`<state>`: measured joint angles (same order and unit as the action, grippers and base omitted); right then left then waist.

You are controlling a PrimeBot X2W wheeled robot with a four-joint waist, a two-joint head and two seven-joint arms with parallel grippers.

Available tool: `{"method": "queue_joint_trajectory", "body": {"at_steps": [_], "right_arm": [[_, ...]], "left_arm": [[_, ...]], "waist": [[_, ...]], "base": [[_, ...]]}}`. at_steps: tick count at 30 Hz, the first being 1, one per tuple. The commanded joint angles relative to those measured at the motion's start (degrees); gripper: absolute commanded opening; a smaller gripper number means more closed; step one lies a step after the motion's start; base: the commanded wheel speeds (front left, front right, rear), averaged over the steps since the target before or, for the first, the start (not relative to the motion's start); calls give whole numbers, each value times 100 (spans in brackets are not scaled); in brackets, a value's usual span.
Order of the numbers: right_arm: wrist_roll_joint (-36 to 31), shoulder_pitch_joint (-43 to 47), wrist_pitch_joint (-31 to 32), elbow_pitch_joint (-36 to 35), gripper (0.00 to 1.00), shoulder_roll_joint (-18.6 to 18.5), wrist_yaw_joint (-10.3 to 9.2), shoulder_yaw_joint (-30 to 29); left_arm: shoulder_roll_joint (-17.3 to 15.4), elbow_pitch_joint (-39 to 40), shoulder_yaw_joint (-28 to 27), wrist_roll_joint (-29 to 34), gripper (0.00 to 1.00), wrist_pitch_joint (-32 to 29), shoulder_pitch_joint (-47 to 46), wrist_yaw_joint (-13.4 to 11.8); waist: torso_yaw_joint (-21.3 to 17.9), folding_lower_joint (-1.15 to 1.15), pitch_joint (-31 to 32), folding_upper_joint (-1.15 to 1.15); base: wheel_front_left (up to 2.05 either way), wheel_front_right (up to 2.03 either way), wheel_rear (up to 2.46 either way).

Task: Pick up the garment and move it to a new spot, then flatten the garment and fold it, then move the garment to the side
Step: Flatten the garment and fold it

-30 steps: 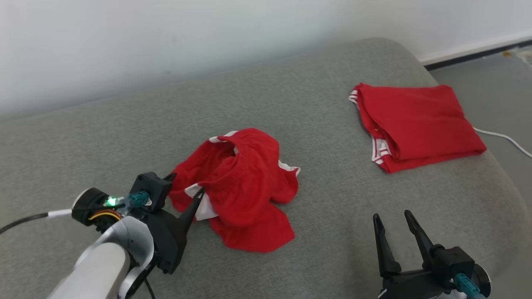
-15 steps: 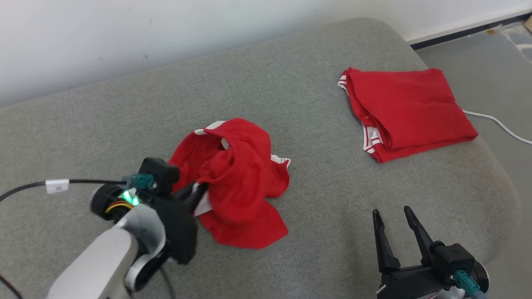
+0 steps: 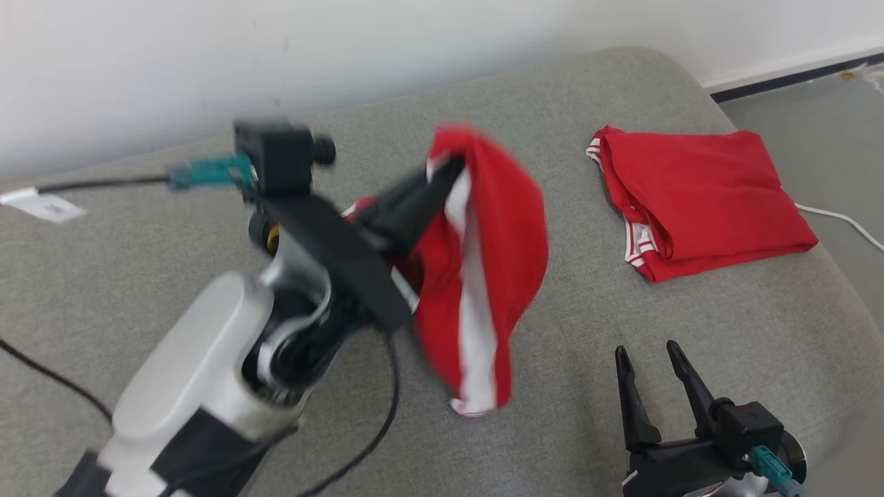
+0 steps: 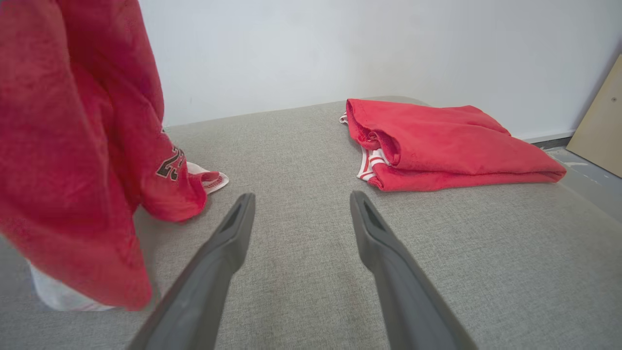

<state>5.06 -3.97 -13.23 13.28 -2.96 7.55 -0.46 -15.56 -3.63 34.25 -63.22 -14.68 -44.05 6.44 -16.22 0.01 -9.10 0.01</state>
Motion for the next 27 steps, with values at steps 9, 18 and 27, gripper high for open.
{"method": "queue_joint_trajectory", "body": {"at_steps": [9,18,27], "right_arm": [[27,27,-60,16,100,19,-11,0],[-50,18,11,-83,100,19,-12,-15],[-102,-20,95,-234,100,16,-12,-26]], "left_arm": [[1135,-430,-683,-65,0,1476,-748,-739],[508,-1740,55,796,0,1228,25,-1600],[-51,-2069,-193,137,0,737,1129,-1635]], "waist": [[201,-1,113,-1],[604,-1,-25,-1],[972,-1,-187,-1]], "base": [[0,0,0],[0,0,0],[0,0,0]]}}
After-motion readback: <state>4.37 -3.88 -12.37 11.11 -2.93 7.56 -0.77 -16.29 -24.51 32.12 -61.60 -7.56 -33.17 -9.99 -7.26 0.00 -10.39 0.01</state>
